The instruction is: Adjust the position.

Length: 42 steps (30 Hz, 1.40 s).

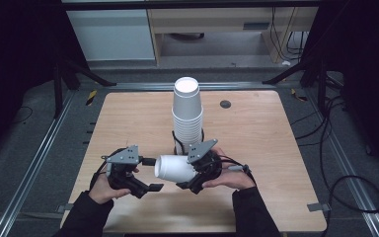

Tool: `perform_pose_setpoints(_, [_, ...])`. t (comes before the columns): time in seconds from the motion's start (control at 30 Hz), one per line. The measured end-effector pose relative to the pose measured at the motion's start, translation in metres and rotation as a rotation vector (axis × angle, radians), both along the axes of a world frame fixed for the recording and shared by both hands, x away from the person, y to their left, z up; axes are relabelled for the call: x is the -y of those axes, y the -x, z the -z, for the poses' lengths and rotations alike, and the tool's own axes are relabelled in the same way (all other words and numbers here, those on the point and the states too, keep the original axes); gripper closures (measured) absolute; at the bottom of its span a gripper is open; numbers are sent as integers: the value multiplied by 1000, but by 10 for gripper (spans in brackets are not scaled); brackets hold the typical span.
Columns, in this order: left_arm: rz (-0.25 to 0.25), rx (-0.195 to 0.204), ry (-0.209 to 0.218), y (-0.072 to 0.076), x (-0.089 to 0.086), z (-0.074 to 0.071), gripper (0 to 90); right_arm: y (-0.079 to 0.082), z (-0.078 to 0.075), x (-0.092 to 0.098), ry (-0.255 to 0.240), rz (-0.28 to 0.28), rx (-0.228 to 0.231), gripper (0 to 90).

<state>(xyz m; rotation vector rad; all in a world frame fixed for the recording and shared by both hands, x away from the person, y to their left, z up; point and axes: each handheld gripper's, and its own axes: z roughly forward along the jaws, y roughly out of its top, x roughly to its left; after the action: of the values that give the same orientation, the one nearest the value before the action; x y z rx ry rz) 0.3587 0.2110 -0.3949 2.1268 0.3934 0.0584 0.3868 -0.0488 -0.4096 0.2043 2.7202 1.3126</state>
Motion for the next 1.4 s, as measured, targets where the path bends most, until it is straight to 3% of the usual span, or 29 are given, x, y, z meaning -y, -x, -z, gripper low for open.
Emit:
perform_pose_setpoints(0.13, [3,-8,-37,-1,4,4,122,-1,-4,-8,80,-27,18,71])
perform_pose_setpoints(0.33, [8,-21,-78,-3,7,9,122,2,-5,-24,158,-71,26,71])
perform_pose_setpoints(0.57, [6,-27,-125,-3,12,12,131,3,4,-41,211,-100,30,70])
perform_pose_setpoints(1.4, [9,-37,-150,-3,12,11,196,3,7,-45,217,-97,46,55])
